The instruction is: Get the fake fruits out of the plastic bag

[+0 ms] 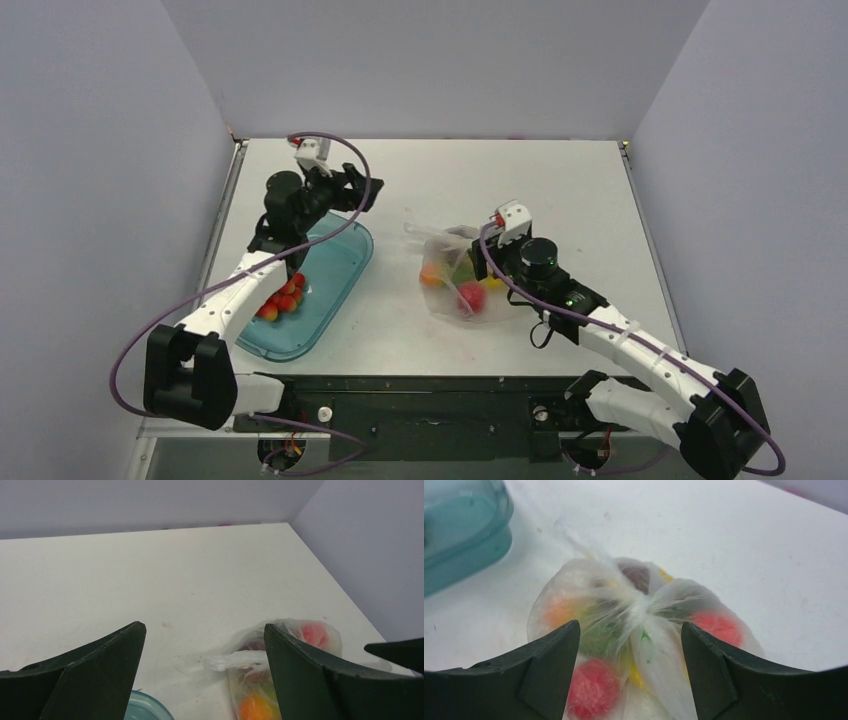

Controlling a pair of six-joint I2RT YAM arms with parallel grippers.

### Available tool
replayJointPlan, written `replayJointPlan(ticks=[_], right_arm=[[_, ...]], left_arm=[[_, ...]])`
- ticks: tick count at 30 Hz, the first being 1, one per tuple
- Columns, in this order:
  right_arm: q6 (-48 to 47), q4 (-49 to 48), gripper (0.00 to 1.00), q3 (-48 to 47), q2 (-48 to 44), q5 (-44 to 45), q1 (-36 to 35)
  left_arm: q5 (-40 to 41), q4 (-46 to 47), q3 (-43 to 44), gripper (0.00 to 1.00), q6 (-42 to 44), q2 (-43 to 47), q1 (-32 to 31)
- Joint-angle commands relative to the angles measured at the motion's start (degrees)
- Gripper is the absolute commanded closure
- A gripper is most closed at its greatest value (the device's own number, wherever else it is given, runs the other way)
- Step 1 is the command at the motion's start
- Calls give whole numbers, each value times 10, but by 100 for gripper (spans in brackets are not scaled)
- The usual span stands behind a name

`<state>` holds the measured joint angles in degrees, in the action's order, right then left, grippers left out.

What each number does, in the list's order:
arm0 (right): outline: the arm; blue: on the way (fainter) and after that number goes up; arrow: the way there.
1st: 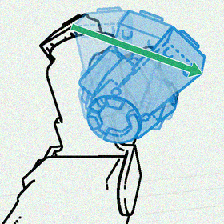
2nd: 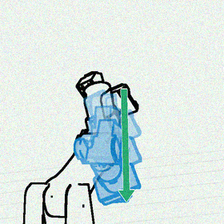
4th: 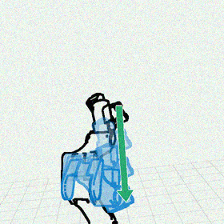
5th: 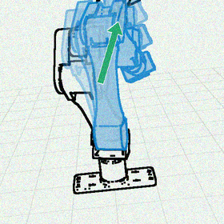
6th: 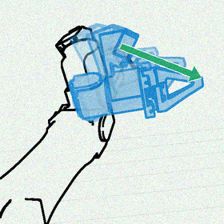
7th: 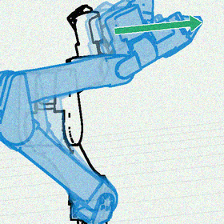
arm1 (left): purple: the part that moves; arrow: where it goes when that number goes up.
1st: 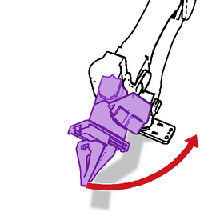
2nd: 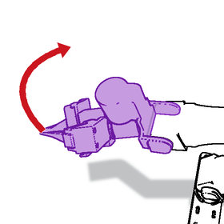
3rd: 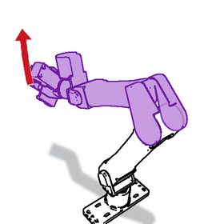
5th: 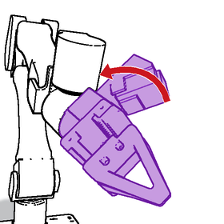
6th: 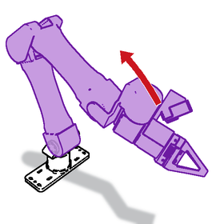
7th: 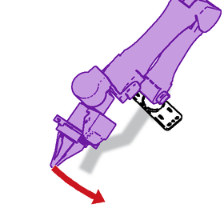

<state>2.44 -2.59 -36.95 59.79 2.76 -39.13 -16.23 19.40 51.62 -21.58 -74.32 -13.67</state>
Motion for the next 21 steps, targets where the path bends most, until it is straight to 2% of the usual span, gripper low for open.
replayJointPlan(ticks=[1,7,12,17,20,21], right_arm=[[90,-100,30,33,-62,48,39],[144,-106,31,55,-78,36,102],[203,-97,31,64,-59,3,181],[216,-89,31,65,-43,-53,218],[215,-82,31,66,-40,-54,219],[215,-81,31,67,-41,-55,219]], left_arm=[[-44,-58,61,13,20,-45,-78],[-17,-163,124,13,65,-123,-191],[34,-234,165,25,109,-185,-270],[70,-262,183,36,117,-224,-303],[85,-280,196,35,121,-247,-314],[88,-284,203,32,117,-250,-316]])
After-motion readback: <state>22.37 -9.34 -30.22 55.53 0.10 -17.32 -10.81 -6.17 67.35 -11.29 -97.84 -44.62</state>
